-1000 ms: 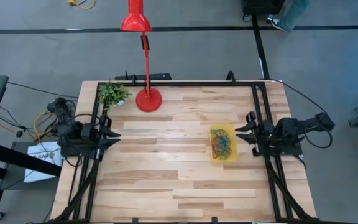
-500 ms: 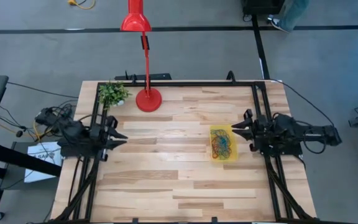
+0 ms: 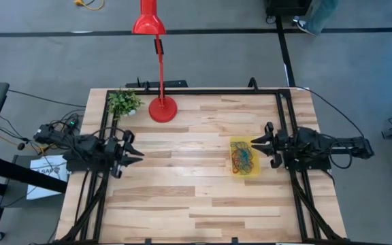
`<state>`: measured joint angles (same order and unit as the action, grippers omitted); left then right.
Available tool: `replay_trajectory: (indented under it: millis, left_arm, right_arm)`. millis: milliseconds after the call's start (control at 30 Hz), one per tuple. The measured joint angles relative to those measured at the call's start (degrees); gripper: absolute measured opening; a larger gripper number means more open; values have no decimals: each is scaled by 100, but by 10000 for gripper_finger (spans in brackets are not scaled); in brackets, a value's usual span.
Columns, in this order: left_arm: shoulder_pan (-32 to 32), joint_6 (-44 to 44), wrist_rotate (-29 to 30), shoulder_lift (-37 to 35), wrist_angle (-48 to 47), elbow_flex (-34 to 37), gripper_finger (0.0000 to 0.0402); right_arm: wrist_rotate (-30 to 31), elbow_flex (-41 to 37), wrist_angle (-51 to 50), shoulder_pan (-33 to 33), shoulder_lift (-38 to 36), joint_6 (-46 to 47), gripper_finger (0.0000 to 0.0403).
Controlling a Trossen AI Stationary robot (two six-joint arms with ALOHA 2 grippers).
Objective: Pick and place items into bin
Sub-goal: Return to Home Position
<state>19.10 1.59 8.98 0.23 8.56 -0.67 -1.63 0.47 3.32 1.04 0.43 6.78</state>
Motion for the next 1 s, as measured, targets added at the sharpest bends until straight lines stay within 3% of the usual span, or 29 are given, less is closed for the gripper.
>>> replay_trajectory:
  millis: [233, 1000]
  left_arm:
    - [-121, 405, -256, 16, -582, 2, 67]
    - [-118, 422, -250, 278, -590, 7, 67]
  right_arm:
    - [7, -4, -31, 0, -1, 79, 83]
    - [17, -11, -161, 0, -2, 77, 83]
